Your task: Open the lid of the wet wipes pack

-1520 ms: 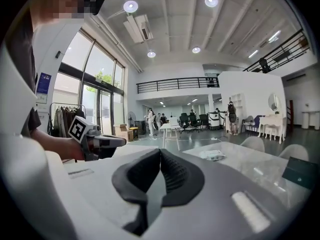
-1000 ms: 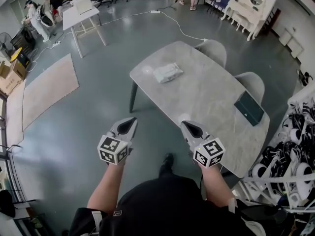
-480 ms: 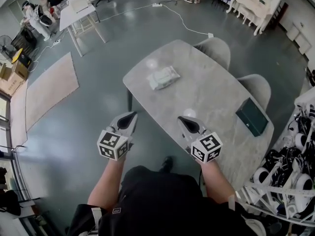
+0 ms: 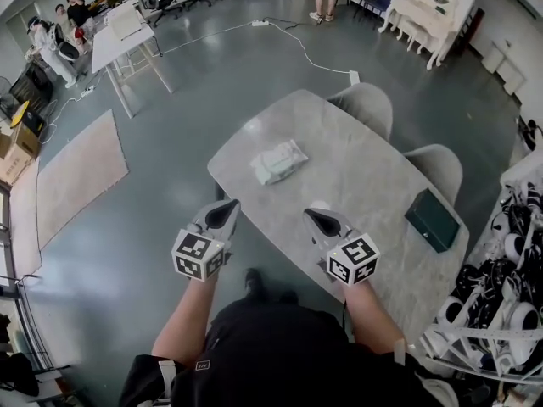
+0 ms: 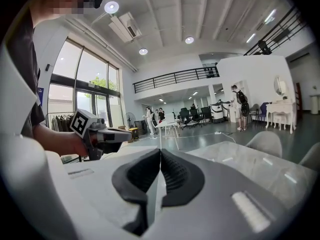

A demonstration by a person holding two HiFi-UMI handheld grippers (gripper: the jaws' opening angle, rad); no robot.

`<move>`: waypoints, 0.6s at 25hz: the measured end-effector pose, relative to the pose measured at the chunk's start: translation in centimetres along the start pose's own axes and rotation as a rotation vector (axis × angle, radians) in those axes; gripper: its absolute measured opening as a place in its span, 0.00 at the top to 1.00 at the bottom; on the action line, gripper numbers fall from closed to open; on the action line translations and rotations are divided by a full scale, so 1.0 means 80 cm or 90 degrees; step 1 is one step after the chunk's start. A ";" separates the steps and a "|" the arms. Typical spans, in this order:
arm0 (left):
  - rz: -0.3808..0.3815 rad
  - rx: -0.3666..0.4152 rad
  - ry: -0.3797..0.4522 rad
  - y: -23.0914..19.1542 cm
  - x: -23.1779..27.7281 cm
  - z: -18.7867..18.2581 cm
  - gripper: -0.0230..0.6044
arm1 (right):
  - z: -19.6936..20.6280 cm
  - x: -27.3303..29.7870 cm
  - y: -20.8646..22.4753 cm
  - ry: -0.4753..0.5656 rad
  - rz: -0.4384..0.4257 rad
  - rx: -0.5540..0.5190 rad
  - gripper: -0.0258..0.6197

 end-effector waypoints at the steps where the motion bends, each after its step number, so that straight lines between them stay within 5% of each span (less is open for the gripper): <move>1: 0.006 0.002 0.001 -0.013 0.005 -0.004 0.95 | -0.006 0.011 0.002 -0.002 0.006 -0.002 0.96; 15: 0.065 0.034 -0.032 -0.145 0.079 -0.019 0.95 | -0.032 0.128 0.028 -0.054 0.075 -0.012 0.96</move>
Point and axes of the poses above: the fingertips, and each gripper's own axes: x forward along the fingers, y to its right, z out of its underside, the point moved 10 cm from there along -x, backward along the fingers, and after that the axes turned 5 degrees about -x, right-handed, at the moved point
